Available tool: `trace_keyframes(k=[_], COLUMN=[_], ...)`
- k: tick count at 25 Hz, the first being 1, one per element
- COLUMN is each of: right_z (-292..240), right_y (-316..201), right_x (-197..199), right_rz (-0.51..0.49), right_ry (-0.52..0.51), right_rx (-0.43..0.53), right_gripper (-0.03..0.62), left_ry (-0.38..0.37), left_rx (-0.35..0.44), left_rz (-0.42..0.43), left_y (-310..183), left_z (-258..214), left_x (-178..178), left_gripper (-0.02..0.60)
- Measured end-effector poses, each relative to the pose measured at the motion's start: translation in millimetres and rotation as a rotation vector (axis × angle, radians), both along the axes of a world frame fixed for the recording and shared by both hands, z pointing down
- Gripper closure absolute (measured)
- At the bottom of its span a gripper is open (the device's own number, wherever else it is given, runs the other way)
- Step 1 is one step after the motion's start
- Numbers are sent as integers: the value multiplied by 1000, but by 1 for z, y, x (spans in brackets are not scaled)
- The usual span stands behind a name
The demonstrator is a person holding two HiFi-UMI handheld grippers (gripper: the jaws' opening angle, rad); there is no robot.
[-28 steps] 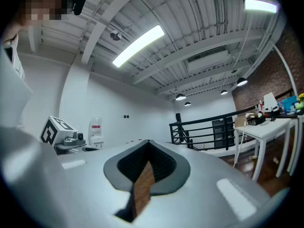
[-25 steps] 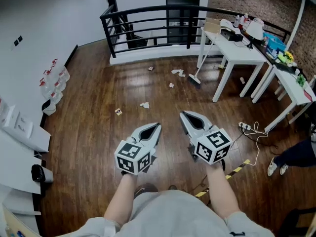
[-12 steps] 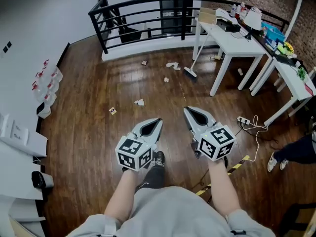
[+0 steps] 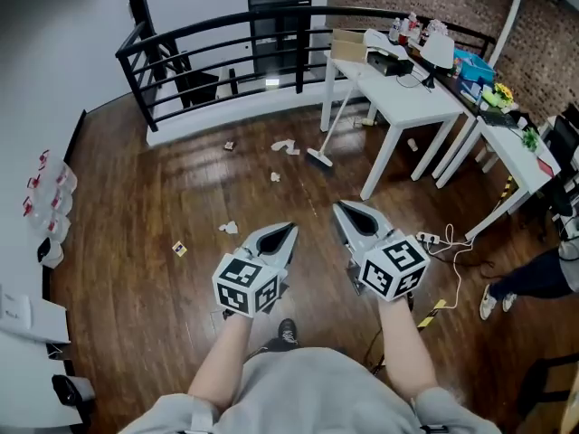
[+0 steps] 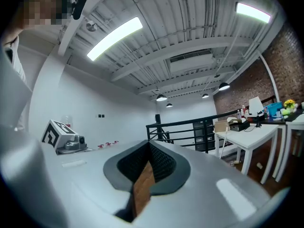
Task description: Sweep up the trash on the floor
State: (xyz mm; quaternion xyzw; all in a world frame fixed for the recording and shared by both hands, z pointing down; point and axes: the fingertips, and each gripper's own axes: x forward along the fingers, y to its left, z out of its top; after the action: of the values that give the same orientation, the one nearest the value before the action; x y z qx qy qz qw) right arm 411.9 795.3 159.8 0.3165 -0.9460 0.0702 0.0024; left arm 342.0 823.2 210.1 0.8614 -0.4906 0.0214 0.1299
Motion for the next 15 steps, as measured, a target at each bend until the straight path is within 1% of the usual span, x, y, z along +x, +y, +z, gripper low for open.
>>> trace_keyframes(k=[4, 6, 9, 15], right_z=[12, 22, 24, 31], right_y=[-48, -69, -101, -191], right_x=[-10, -13, -16, -8], right_rz=[29, 32, 32, 23], right_ry=[13, 22, 23, 17], right_rx=[-23, -41, -47, -56], right_gripper=[594, 594, 594, 594], left_ry=[15, 22, 24, 16], left_rx=[-1, -19, -45, -55], left_rz=[24, 33, 30, 14], left_y=[-54, -73, -106, -195], left_z=[2, 11, 21, 27], left_x=[-9, -10, -13, -6], left_gripper=[577, 577, 577, 577])
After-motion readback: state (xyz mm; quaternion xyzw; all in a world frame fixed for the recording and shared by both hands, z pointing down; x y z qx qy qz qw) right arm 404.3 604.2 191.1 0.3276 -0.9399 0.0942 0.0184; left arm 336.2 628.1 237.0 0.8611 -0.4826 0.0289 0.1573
